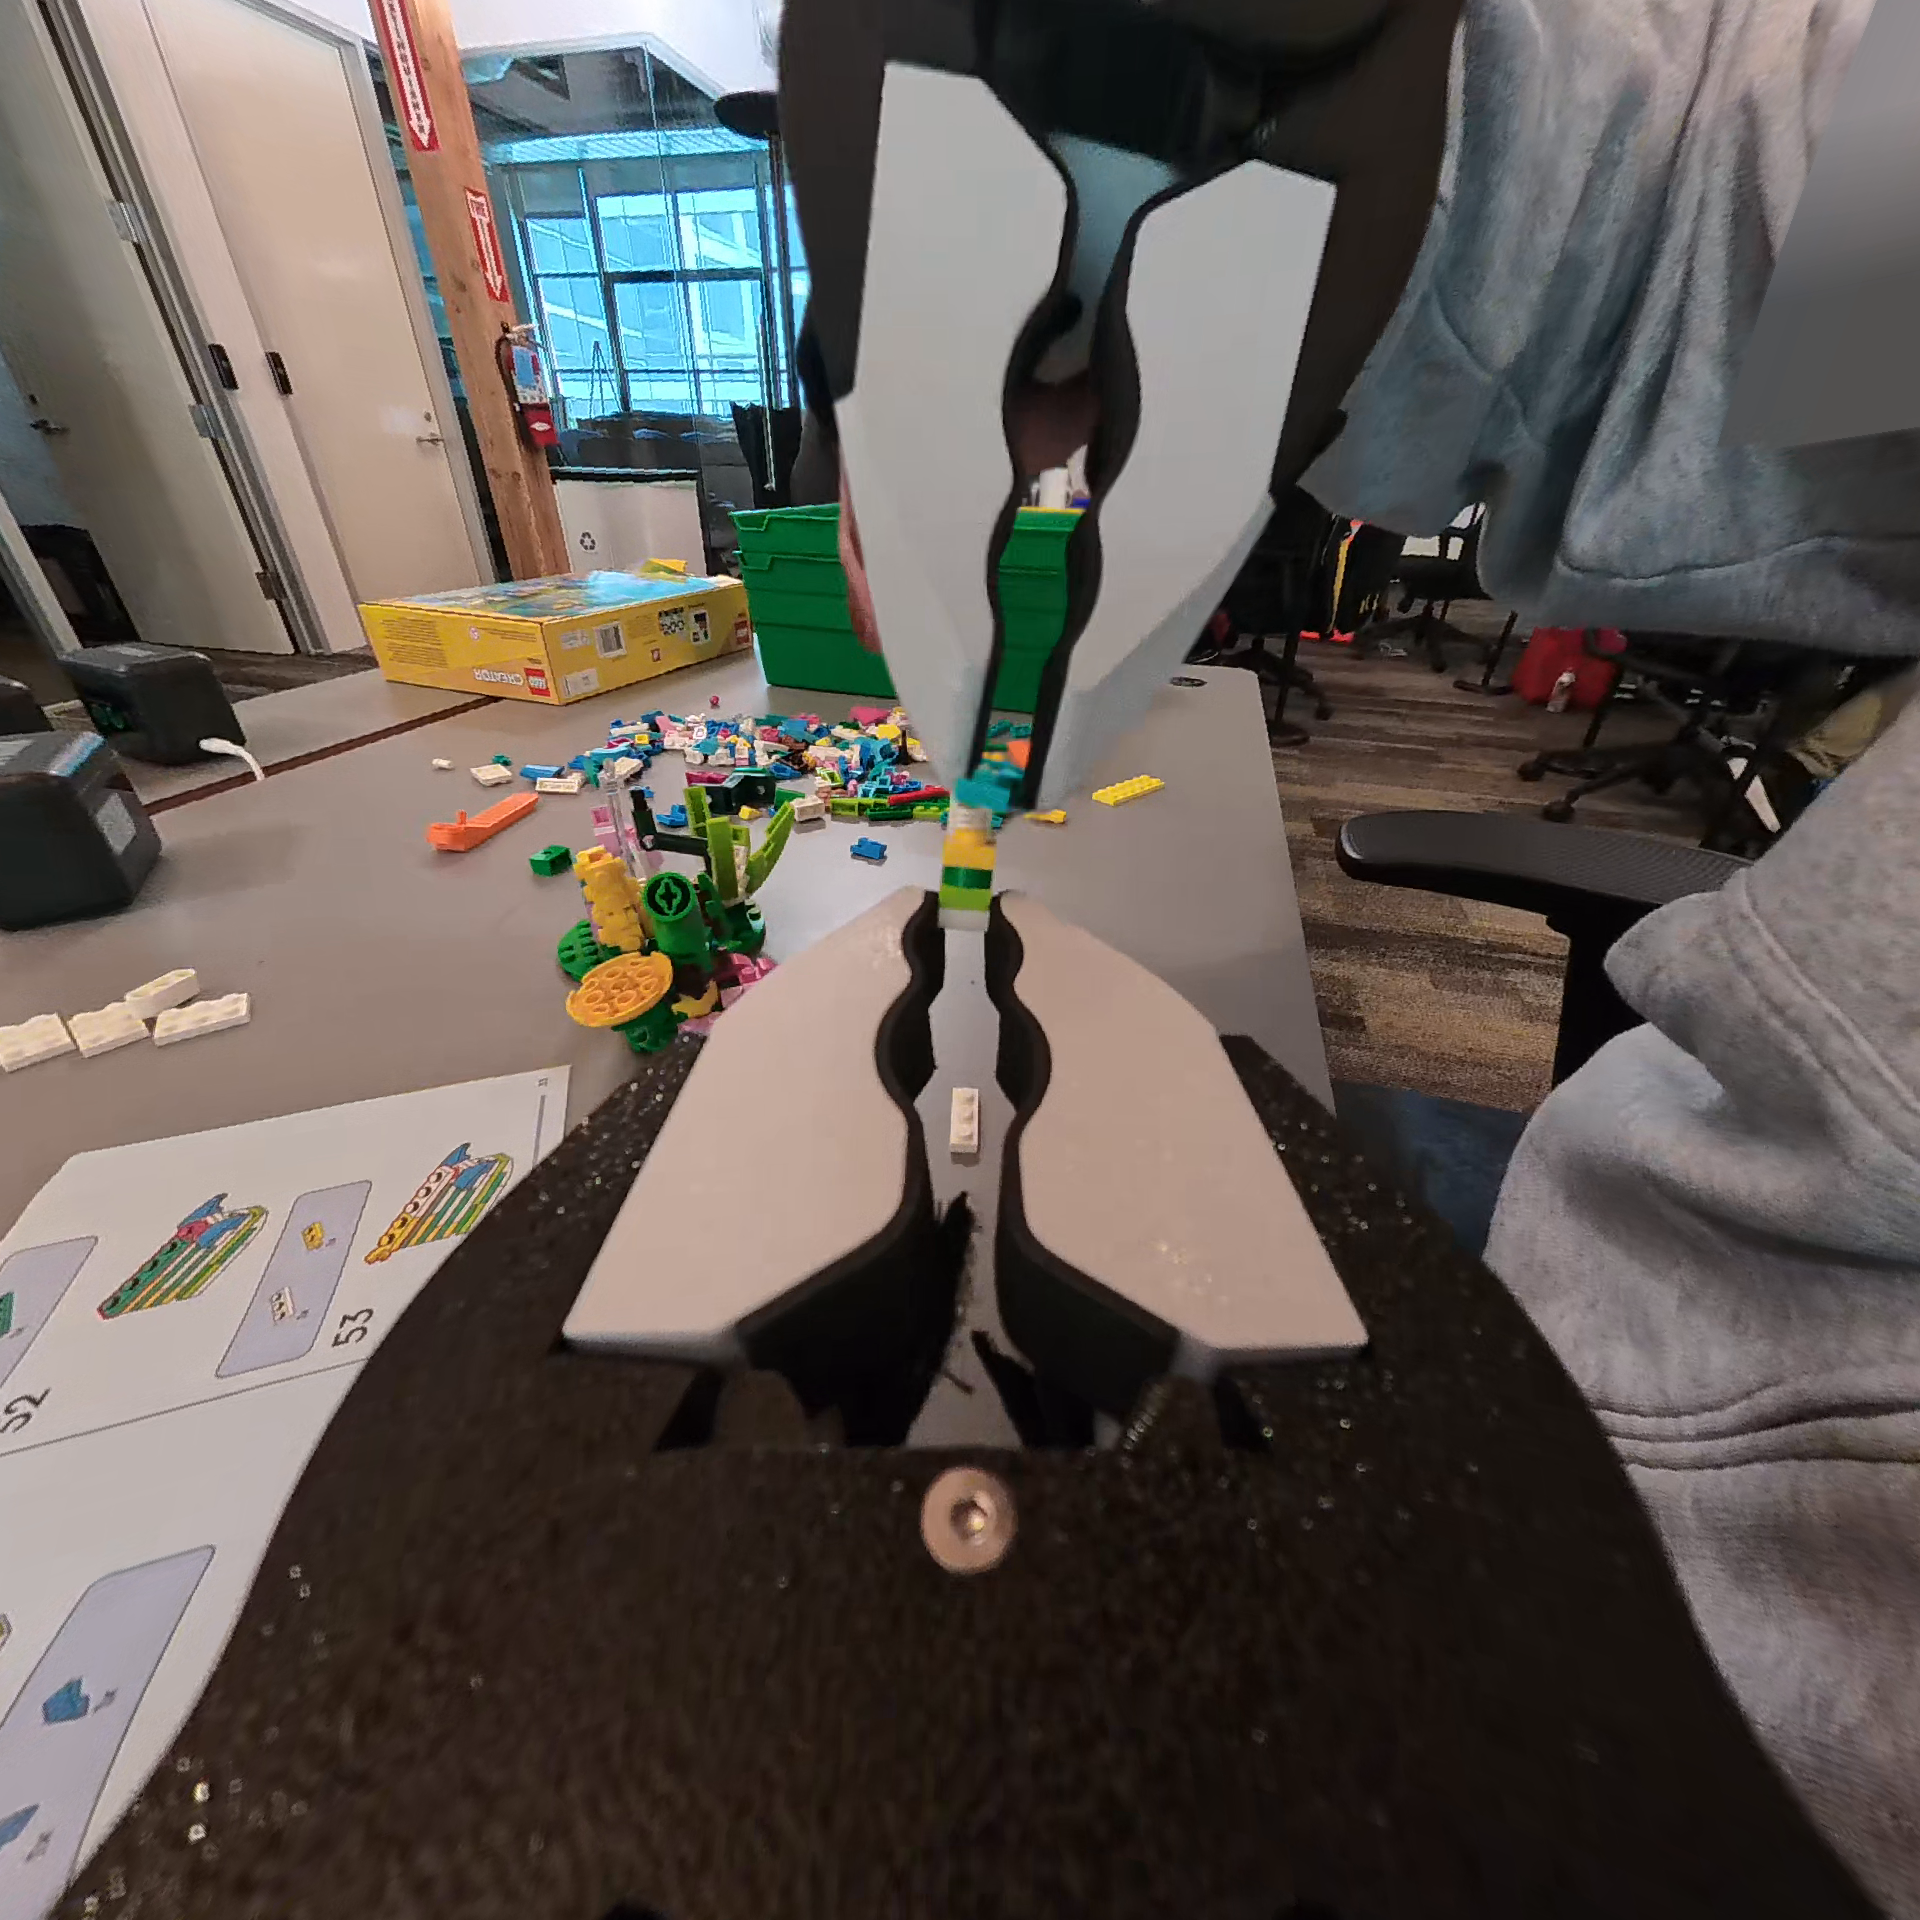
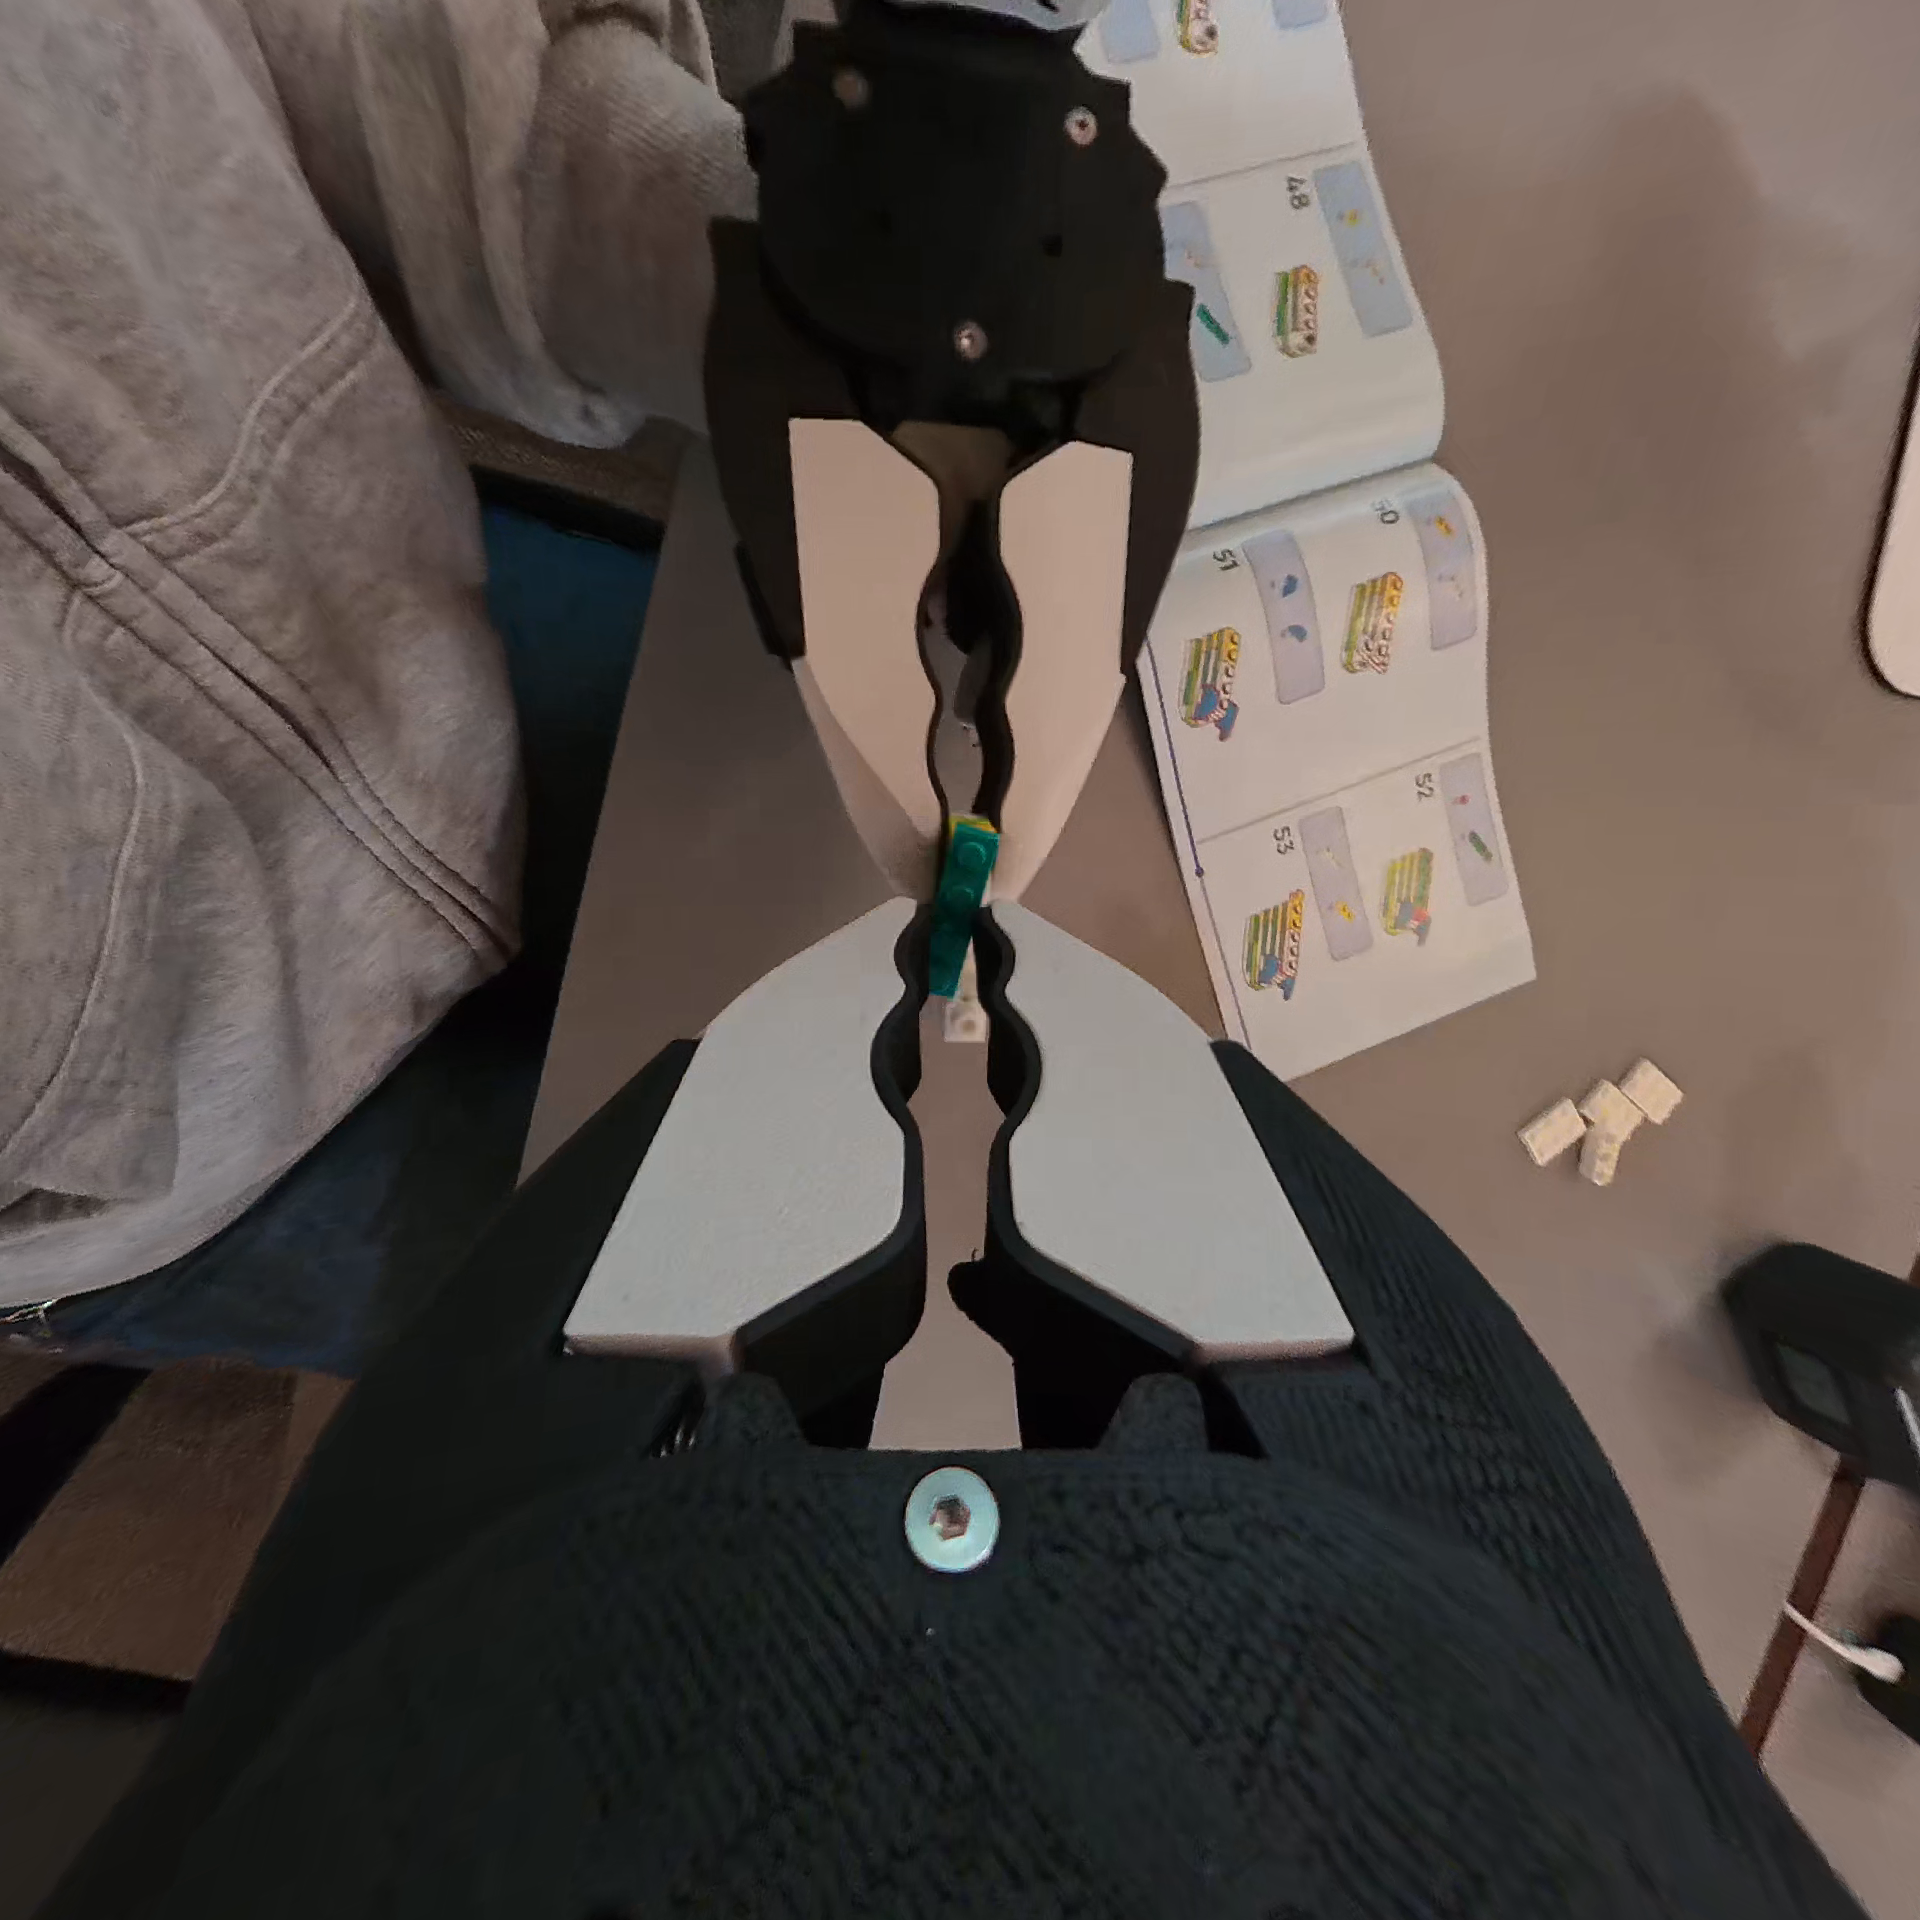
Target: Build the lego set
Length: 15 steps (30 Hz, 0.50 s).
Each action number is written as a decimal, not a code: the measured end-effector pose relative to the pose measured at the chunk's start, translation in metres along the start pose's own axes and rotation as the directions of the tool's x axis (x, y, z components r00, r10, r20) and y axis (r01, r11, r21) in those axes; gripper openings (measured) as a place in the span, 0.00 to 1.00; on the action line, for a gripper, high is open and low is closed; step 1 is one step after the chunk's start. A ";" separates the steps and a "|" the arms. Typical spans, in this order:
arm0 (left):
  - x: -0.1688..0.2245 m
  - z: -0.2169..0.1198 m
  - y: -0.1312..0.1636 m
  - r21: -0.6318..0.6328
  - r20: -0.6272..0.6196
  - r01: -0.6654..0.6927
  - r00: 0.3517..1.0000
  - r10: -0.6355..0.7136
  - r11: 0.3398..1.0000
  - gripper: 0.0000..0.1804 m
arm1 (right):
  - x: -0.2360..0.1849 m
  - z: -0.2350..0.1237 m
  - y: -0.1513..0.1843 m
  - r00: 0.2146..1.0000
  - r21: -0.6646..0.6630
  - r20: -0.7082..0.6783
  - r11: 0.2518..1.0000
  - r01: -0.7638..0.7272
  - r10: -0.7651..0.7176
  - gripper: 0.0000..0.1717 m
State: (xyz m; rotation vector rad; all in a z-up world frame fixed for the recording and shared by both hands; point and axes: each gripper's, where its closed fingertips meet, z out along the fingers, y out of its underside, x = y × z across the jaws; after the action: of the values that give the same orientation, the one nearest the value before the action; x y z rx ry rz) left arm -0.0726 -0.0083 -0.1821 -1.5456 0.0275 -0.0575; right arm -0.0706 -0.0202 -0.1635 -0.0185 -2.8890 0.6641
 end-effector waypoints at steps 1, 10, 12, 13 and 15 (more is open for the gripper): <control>0.000 0.000 0.000 -0.001 -0.001 -0.002 1.000 0.002 1.000 0.04 | -0.001 0.001 -0.001 1.000 -0.003 0.004 1.000 0.006 -0.006 0.04; 0.005 0.001 0.000 -0.002 -0.023 -0.031 0.999 0.031 1.000 0.04 | -0.004 0.003 0.001 0.996 -0.060 0.032 0.994 0.088 -0.086 0.04; 0.006 0.001 0.001 -0.009 -0.032 -0.041 0.999 0.041 0.999 0.04 | -0.005 0.003 0.002 0.993 -0.078 0.038 0.990 0.116 -0.113 0.04; 0.007 0.001 0.002 -0.011 -0.033 -0.044 0.998 0.044 0.999 0.04 | -0.006 0.003 0.003 0.992 -0.085 0.043 0.988 0.126 -0.122 0.04; 0.008 0.001 0.001 -0.009 -0.040 -0.050 0.998 0.050 0.999 0.04 | -0.007 0.003 0.003 0.990 -0.097 0.056 0.986 0.134 -0.129 0.04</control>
State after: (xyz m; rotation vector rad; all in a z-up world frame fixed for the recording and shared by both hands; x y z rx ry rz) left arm -0.0645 -0.0078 -0.1833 -1.5531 0.0979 -0.0488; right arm -0.0641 -0.0189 -0.1689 0.1764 -2.9366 0.5030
